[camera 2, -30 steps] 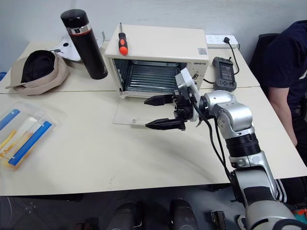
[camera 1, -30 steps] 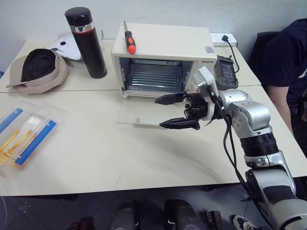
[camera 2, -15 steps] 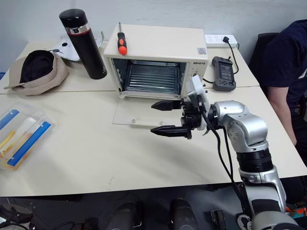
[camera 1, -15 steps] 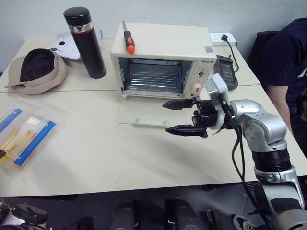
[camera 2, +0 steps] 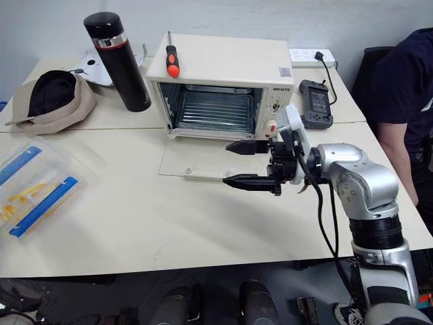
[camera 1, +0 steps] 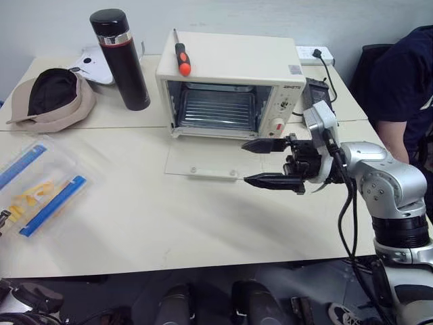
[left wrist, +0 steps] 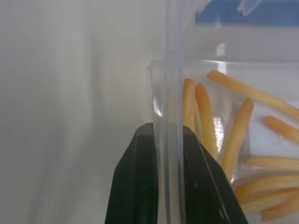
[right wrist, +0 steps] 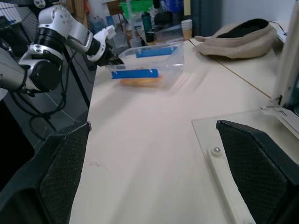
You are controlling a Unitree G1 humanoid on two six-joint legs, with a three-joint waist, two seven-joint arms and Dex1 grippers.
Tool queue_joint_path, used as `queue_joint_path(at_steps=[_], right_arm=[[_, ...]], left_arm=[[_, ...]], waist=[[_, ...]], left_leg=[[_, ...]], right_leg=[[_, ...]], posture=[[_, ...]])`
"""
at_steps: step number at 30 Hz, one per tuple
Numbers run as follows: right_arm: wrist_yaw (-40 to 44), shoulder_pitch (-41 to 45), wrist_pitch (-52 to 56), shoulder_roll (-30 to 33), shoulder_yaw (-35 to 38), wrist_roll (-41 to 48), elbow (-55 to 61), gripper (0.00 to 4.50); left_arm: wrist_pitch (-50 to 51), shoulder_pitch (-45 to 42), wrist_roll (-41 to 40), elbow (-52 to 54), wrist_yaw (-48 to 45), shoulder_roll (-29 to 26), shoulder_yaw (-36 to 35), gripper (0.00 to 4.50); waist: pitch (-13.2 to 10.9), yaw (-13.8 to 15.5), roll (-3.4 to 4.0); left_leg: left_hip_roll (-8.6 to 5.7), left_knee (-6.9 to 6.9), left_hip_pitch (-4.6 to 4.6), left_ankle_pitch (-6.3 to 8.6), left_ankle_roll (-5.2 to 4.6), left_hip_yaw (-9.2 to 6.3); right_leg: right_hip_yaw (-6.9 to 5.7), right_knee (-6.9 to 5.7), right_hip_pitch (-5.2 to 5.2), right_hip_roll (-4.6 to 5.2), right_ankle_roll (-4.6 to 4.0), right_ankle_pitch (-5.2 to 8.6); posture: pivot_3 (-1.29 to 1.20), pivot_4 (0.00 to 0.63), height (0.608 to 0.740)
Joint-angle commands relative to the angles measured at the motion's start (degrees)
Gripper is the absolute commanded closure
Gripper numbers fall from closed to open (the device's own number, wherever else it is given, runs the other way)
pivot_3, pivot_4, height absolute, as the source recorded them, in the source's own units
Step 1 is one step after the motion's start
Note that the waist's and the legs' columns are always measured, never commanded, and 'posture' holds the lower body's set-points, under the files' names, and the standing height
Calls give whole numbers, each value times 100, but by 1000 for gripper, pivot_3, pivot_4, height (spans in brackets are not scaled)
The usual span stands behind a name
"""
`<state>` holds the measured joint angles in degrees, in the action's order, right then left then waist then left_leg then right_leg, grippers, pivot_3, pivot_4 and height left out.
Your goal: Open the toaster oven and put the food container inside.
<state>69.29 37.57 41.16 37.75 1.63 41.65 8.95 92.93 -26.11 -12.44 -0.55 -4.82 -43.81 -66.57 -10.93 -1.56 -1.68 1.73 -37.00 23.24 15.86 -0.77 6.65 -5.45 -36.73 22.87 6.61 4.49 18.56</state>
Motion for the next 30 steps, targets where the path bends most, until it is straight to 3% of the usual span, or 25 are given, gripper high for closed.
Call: queue_joint_path(at_steps=[1,5,10,14,21,30], right_arm=[[0,-104,-201,398,440,-68,19,0],[92,-427,-263,801,699,-96,-74,0],[-114,-966,-352,968,1039,-87,63,0],[-423,-1422,-307,907,1323,55,445,0],[-1141,-1982,-516,679,1670,39,1022,0],[-1729,-2318,-589,605,1823,139,1511,0]], left_arm=[[-113,224,-889,668,-1125,-462,569,4362],[-43,203,-1782,1254,-1714,-700,1477,4362],[-43,-844,-2508,1528,-1556,-674,3022,4362],[-43,-2054,-2339,1269,-791,85,4118,4362],[-325,-3089,-1505,599,36,1650,4906,4362],[-884,-3689,-1026,-428,75,2521,5546,4362]], waist=[[-1,14,-3],[-2,45,-2],[-3,83,0],[-4,158,-2],[-8,154,-7],[-10,195,-10]], left_leg=[[-1,0,1,0,0,1],[-2,1,1,2,4,-1],[-1,2,0,1,5,0],[-3,-5,2,-6,-8,8],[0,-10,-2,-26,-43,23],[-2,-16,0,-28,-45,22]], right_leg=[[1,5,0,1,0,0],[2,20,-5,8,0,0],[3,19,-7,4,0,0],[4,14,-9,-1,3,-2],[12,8,-9,-17,6,-3],[11,4,-9,-17,7,-3]], posture=[[0,150,740],[0,150,740],[0,150,740],[0,150,740],[0,150,740],[0,150,740]])
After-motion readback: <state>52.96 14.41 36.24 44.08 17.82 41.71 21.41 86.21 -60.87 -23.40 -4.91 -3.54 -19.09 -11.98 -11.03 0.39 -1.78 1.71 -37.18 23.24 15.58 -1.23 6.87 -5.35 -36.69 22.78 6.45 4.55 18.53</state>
